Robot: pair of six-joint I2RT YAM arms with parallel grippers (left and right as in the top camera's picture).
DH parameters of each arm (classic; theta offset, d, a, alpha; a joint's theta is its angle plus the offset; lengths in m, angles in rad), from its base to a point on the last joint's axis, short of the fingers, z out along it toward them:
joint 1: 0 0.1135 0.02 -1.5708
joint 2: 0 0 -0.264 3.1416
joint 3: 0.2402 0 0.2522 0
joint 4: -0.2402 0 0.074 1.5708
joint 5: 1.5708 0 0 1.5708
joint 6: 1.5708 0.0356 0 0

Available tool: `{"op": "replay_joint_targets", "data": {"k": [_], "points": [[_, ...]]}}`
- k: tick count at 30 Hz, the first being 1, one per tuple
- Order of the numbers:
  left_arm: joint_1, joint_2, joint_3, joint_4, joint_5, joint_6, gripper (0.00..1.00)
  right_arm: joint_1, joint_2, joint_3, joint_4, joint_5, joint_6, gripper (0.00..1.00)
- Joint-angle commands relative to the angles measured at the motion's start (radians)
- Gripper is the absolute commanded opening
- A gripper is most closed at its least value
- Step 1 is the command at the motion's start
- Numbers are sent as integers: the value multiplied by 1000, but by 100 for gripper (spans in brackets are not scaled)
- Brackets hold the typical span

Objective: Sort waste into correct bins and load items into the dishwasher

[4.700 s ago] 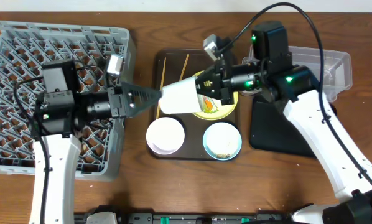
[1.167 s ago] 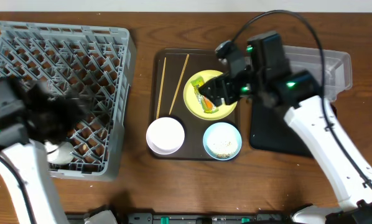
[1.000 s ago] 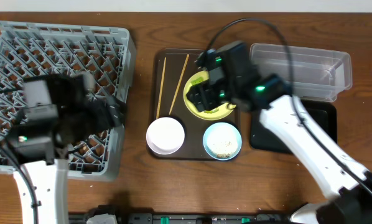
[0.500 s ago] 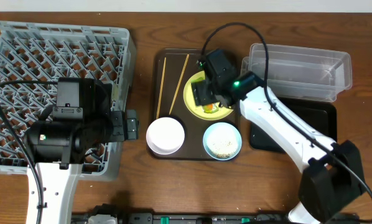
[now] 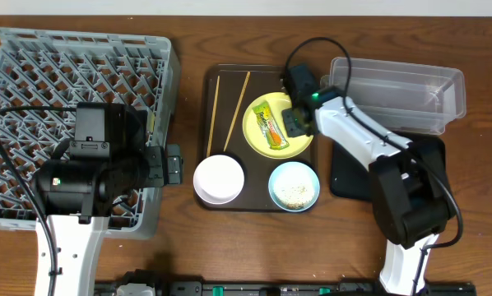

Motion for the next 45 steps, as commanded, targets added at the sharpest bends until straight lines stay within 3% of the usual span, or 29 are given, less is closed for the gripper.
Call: {"op": "replay_joint_targets", "data": {"k": [1,2,8,13,22,23,24,25,27,31,37,43,45], "points": [[-4,0,8,-2,-12,13,99,-23,-21,10,7,-95,-65,17],[-4,0,8,0,-12,13,100,-25,-31,11,7,-142,-91,1],[-4,0,8,0,-12,14,99,-27,-168,18,4,-176,-97,1],[-4,0,8,0,-12,13,99,-80,-301,18,41,0,-46,1],[-4,0,8,-4,-12,14,100,-221,-205,16,73,167,0,1],[-4,0,8,-5,-12,13,100,-232,-193,16,82,142,3,18],[-4,0,8,-5,-12,13,100,-238,-188,16,81,98,2,44],[-4,0,8,-5,-12,14,100,-238,-190,17,71,42,3,55],[-4,0,8,-5,-12,13,100,-222,-215,19,58,-103,3,64],[-4,0,8,-4,-12,14,100,-130,-242,19,68,-245,-32,65],[-4,0,8,-4,-12,14,100,37,-185,-4,53,-203,-48,51],[-4,0,8,-5,-12,13,100,121,-42,-6,109,-14,-46,65],[-4,0,8,-5,-12,13,100,119,0,-6,123,-19,-42,64]]}}
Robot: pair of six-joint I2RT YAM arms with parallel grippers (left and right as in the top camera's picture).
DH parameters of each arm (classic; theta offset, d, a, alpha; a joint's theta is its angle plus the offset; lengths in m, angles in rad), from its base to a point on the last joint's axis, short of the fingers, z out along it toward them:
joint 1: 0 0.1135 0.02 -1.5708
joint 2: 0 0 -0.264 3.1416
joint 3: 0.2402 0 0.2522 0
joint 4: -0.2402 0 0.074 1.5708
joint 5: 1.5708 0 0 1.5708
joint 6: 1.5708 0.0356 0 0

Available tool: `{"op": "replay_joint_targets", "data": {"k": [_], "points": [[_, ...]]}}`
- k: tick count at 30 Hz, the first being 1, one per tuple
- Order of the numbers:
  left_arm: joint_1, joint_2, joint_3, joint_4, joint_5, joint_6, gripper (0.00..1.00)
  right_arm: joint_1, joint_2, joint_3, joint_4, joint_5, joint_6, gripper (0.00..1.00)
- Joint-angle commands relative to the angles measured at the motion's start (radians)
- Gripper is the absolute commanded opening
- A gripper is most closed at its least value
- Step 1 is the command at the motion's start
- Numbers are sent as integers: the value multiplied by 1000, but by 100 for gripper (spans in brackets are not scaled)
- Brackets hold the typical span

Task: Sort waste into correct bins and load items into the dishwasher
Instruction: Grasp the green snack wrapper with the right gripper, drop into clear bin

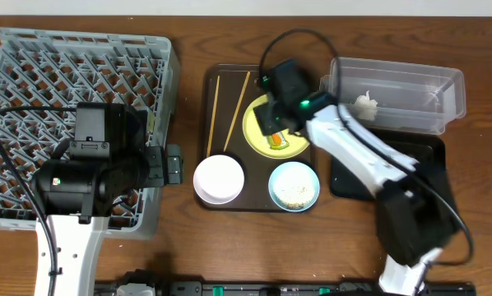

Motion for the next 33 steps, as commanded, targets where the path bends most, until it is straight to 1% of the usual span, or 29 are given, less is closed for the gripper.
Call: {"op": "replay_joint_targets", "data": {"k": [1,3,4,6,7,9,10,14,16,18,22,26,27,28,29,30,31,33], "points": [[-4,0,8,-7,-12,13,100,-6,90,-14,10,62,6,63],[-4,0,8,-10,-12,13,100,-8,122,-14,6,-2,5,55],[-4,0,8,-11,-12,13,100,-8,134,-14,0,-47,5,47],[-4,0,8,-11,-12,13,100,-5,145,-14,-14,-75,8,22],[-4,0,8,-11,-12,13,100,-5,144,-13,-22,-74,21,12],[-4,0,8,-11,-12,13,100,-5,122,-11,-28,-74,23,2],[-4,0,8,-12,-12,14,100,-9,106,-8,-28,-62,23,1],[-4,0,8,-13,-12,13,100,-56,-6,0,-27,46,34,1],[-4,0,8,-14,-12,13,100,-106,-76,0,-28,113,51,1],[-4,0,8,-14,-12,14,100,-170,-134,0,-26,135,53,1],[-4,0,8,-14,-12,13,99,-321,-190,0,-25,77,61,1],[-4,0,8,-13,-12,13,98,-417,-153,-3,-42,-1,61,1],[-4,0,8,-10,-12,13,98,-428,-136,-3,-40,0,60,5],[-4,0,8,-10,-12,13,98,-439,-119,-3,-35,9,55,18],[-4,0,8,-10,-12,13,98,-447,-107,-3,-27,11,52,36],[-4,0,8,-11,-12,14,98,-454,-104,-3,-23,10,51,50],[-4,0,8,-11,-12,14,98,-458,-104,-3,-23,2,48,54],[-4,0,8,-12,-12,13,98,-460,-123,3,-42,-24,45,57]]}}
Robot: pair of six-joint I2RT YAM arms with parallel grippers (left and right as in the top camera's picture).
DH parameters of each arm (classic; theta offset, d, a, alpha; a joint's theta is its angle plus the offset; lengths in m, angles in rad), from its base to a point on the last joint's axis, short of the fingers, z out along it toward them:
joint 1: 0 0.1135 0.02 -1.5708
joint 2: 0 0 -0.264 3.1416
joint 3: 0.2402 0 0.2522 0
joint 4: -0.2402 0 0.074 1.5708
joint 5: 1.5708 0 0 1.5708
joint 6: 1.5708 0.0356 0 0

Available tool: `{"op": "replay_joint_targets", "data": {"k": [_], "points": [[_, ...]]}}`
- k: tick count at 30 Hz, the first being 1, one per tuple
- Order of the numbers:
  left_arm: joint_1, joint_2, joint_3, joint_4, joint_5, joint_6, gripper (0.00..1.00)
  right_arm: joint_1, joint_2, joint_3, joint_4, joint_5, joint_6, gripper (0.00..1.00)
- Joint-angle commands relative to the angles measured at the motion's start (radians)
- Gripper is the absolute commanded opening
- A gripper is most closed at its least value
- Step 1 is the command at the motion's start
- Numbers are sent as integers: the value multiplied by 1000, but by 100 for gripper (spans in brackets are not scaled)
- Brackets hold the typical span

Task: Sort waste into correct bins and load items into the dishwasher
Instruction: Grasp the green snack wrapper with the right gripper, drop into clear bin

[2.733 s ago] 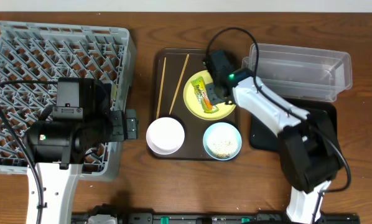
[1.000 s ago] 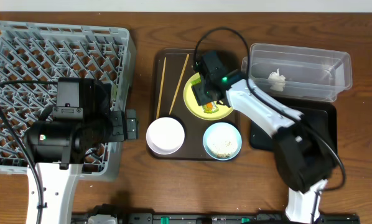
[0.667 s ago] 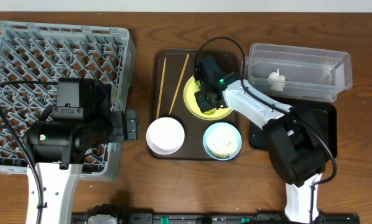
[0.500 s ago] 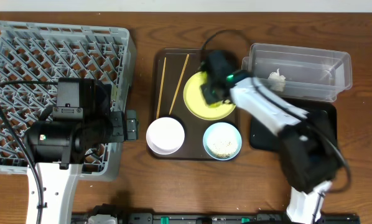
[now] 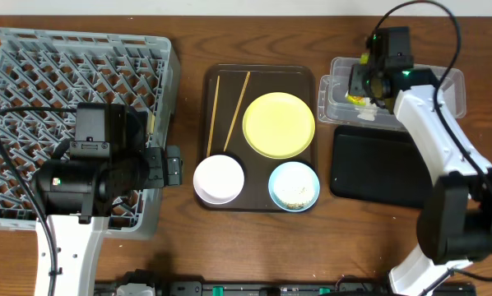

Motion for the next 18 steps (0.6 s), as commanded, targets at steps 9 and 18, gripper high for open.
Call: {"op": "replay_joint_targets", "data": {"k": [9,18], "points": [[-4,0,8,20,-13,14,98,52,-243,7,-207,-93,16,35],[-4,0,8,27,-12,14,98,53,-158,0,-118,141,127,1]]}}
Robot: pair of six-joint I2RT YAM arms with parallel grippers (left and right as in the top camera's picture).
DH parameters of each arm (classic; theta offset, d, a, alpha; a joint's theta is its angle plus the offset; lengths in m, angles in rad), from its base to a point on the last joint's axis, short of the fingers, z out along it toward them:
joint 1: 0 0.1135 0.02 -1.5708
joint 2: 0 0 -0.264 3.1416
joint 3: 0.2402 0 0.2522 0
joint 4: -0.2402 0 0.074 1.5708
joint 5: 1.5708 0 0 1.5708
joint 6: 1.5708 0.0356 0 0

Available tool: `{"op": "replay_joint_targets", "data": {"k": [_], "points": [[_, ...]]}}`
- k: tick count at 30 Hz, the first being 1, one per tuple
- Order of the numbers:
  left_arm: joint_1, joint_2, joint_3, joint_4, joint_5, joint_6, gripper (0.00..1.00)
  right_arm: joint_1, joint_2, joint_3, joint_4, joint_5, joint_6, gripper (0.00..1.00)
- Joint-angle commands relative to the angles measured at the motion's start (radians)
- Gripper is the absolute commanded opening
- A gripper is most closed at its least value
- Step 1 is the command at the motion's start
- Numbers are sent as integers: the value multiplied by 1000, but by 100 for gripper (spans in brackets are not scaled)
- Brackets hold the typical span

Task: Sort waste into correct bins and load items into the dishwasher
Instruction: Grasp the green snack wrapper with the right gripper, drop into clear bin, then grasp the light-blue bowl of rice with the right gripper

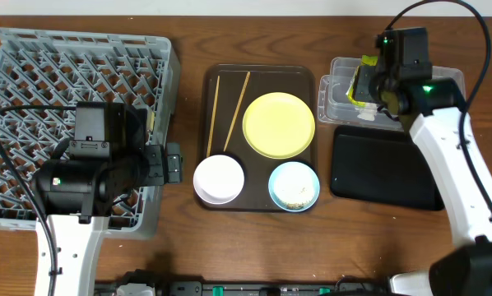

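My right gripper (364,85) hangs over the left end of the clear plastic bin (431,90), shut on a yellow-green snack wrapper (359,89). On the brown tray (304,74) lie an empty yellow plate (279,125), a white bowl (219,179), a blue bowl (294,185) with crumbs in it, and two chopsticks (215,107). The grey dish rack (73,66) stands at the left. My left gripper (174,164) rests at the rack's right edge, open and holding nothing.
A flat black bin (386,168) lies below the clear one at the right. The bulky left arm (90,177) covers the rack's lower right part. Bare brown table shows between the rack and the tray.
My right gripper has shifted a little to the right and farther back over the clear bin, the wrapper still in it. The left arm has not moved.
My right gripper was first down on the yellow plate at the wrapper, and still over the plate a moment later. Then the plate was bare and the gripper held the wrapper over the clear bin, where it still is.
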Motion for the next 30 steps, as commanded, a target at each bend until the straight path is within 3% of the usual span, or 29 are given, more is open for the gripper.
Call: {"op": "replay_joint_targets", "data": {"k": [1,6,11,14,22,26,30], "points": [[-4,0,8,1,-13,14,98,-1,118,-2,64,106,41,1],[-4,0,8,1,-13,13,98,-19,286,-2,175,84,57,1],[-4,0,8,1,-13,13,98,-8,318,-2,220,-56,40,1],[-4,0,8,1,-13,14,98,5,283,7,256,-185,-54,1],[-4,0,8,1,-13,14,98,12,89,11,163,-203,-76,3],[-4,0,8,1,-13,14,98,84,-5,11,-114,-286,-123,13],[-4,0,8,1,-13,14,98,206,5,1,-322,-389,-141,37]]}}
